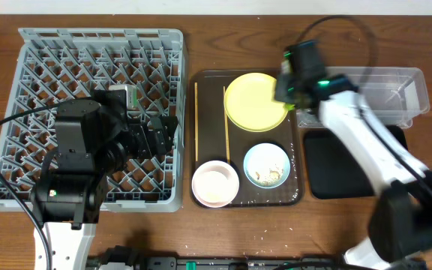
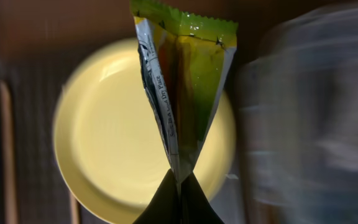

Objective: Sort waste into correct bins and load items into the dishwasher

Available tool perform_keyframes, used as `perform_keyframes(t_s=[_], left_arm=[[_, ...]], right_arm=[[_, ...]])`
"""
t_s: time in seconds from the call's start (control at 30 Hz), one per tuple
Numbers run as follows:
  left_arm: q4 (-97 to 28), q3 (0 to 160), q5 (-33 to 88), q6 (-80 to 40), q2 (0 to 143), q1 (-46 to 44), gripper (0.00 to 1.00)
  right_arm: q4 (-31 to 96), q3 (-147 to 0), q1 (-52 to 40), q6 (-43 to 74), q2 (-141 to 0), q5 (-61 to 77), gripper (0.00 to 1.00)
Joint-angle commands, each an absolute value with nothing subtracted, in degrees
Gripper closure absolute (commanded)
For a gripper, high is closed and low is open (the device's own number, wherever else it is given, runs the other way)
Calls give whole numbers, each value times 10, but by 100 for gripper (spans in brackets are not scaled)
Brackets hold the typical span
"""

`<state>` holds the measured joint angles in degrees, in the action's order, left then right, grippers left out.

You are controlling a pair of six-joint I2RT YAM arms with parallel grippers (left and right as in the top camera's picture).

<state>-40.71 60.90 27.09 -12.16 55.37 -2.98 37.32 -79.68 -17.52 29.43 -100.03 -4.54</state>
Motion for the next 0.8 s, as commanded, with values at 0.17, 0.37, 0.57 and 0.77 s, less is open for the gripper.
perform_keyframes(t_s=[0.17,0.37,0.57,0.77], left_arm=[[-407,624,278,-117,554,-26,5],[-407,624,279,-117,554,-26,5],[-435,624,281,-117,554,-26,5],[-456,624,281,-116,554,-27,5]], right_arm=[[391,-798,-23,463,-1058,-69,74],[375,-799,-11,265,-1018,121,67],[427,-799,-85,164,-910,204,59],[522,-799,-182,169,-902,152,53]])
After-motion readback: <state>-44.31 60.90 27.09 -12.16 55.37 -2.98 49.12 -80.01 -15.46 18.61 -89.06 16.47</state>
